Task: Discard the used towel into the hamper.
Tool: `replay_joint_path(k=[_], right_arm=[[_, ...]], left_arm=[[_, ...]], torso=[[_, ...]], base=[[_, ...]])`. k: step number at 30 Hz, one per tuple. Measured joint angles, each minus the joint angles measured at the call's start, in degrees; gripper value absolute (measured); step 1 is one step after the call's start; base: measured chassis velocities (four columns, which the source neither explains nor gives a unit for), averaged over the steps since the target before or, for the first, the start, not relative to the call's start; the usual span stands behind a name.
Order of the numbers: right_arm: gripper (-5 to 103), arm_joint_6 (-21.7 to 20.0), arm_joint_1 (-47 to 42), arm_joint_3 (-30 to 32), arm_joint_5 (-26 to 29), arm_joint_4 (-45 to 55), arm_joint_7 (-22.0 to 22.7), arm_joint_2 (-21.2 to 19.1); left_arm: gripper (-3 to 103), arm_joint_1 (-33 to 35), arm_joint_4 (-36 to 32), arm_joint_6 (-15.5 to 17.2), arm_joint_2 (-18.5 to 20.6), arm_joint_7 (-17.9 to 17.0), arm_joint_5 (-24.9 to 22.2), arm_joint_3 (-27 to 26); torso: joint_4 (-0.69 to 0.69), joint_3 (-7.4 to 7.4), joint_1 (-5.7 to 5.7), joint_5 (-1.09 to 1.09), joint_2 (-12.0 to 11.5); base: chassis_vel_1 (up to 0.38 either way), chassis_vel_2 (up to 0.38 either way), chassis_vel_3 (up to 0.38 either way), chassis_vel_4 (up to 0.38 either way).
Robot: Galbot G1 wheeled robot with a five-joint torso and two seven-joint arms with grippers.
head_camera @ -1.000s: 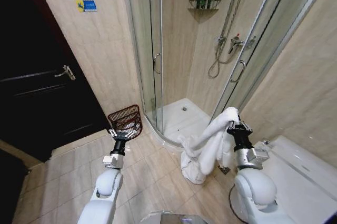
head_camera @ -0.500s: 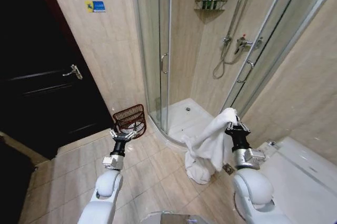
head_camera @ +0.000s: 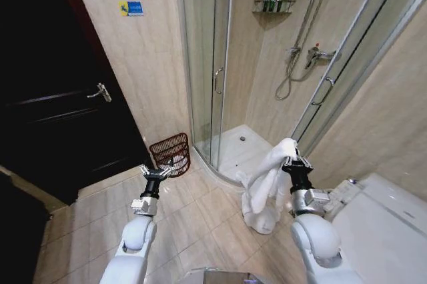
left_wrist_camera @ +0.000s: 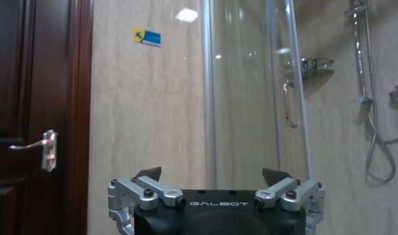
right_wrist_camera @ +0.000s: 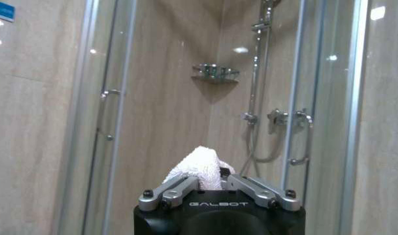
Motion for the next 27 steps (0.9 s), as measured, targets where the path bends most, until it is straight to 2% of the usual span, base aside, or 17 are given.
replay_joint_path(k=[16, 27], right_arm=[[3, 0.4, -0.6, 0.2, -0.4, 0.8, -0.1, 0.0], [3, 1.0, -0.9, 0.6, 0.4, 0.7, -0.1, 0.2]], left_arm=[[100, 0.1, 0.1, 0.3, -0.4, -0.2, 0.8, 0.2], [100, 0.2, 0.4, 0.0, -0.4, -0.2, 0.9, 0.2]], torso=[[-0.01, -0.01, -0.02, -0.01, 0.0], [-0.01, -0.01, -0.01, 0.01, 0.0]], base=[[0.144, 0.141, -0.074, -0.063], [0.126, 0.131, 0.067, 0.061]])
